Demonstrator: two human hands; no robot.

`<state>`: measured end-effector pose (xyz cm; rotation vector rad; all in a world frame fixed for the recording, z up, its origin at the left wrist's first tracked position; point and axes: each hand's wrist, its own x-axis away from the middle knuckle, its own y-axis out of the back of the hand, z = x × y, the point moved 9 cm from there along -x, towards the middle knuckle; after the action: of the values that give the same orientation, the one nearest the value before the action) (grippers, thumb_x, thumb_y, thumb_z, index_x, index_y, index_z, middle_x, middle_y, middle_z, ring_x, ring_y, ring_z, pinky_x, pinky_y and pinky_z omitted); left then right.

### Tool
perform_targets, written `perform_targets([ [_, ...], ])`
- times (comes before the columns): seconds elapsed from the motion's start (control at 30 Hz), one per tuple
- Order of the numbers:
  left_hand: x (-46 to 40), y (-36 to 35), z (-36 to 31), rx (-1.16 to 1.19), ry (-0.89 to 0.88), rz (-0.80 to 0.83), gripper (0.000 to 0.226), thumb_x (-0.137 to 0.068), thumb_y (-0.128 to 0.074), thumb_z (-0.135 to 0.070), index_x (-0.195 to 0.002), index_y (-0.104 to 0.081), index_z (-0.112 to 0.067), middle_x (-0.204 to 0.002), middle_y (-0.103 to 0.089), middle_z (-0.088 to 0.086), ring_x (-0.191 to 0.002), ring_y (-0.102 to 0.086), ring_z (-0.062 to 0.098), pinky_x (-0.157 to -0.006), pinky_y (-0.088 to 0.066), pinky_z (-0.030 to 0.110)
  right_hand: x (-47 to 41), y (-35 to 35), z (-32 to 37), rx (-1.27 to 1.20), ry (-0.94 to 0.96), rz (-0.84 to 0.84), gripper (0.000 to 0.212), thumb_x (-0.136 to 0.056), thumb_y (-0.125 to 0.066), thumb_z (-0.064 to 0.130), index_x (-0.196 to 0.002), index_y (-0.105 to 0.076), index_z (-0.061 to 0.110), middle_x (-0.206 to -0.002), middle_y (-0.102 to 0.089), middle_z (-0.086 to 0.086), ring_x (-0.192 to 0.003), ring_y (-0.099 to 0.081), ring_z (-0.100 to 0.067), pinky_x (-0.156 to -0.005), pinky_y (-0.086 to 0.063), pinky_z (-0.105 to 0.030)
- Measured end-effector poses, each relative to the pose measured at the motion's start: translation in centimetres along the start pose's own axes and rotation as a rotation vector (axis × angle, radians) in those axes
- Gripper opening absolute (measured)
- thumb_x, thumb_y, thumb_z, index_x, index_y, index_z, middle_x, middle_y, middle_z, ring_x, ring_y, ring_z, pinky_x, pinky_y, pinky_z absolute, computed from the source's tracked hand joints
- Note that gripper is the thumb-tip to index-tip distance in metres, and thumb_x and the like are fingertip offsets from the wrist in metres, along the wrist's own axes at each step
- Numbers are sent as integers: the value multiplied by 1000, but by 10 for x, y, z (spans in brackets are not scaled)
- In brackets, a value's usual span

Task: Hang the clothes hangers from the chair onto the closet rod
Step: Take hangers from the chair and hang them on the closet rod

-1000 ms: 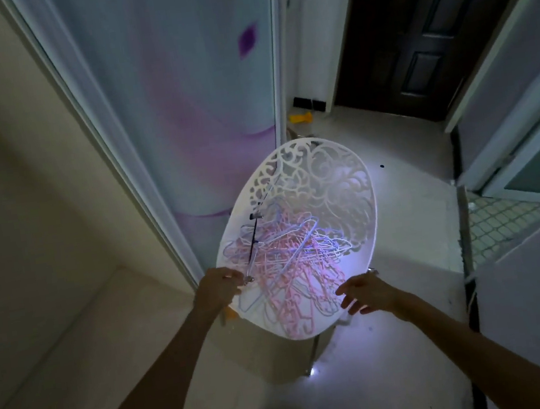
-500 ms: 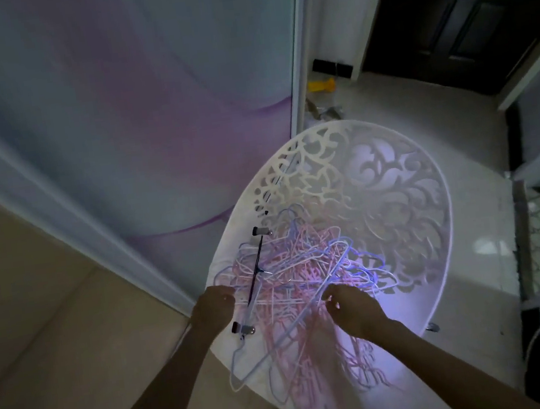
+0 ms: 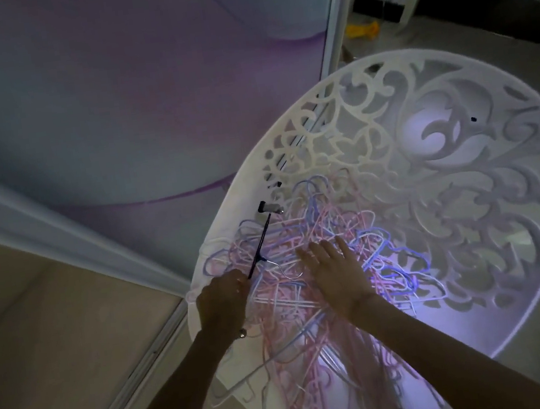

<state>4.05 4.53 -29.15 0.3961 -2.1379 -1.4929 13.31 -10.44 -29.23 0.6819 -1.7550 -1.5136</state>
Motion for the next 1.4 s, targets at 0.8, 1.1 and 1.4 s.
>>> perform_targets([
  [0.8,-26,83,-38,234,-264,-295,38,-96,-25,-36,-98,-57,-14,-61,-63,-1,-48,-59,15,-45,-47,24,8,52,-41,-227,28,133,58,-95,-41,23,-147,-21,35,-121,-51,-5,-99,-62,-33,-62,-32,-32],
  [1.1,-32,70,-47,526,-200,150,16,-100,-40,-19,-97,-56,-17,-69,-61,-3,-59,-50,5,-58,-35,21,17,77,-62,-129,-82,186,64,-94,-37,8,-147,-18,39,-119,-51,-2,-103,-60,-31,-62,-29,-32],
  [1.4,-5,75,-55,1038,4,406,25,-100,-35,-4,-85,-55,-8,-41,-40,-10,-28,-29,0,-34,-21,6,-1,68,-58,-414,-119,261,42,-102,-27,25,-142,-35,37,-125,-57,-9,-112,-56,-29,-81,-43,-33],
])
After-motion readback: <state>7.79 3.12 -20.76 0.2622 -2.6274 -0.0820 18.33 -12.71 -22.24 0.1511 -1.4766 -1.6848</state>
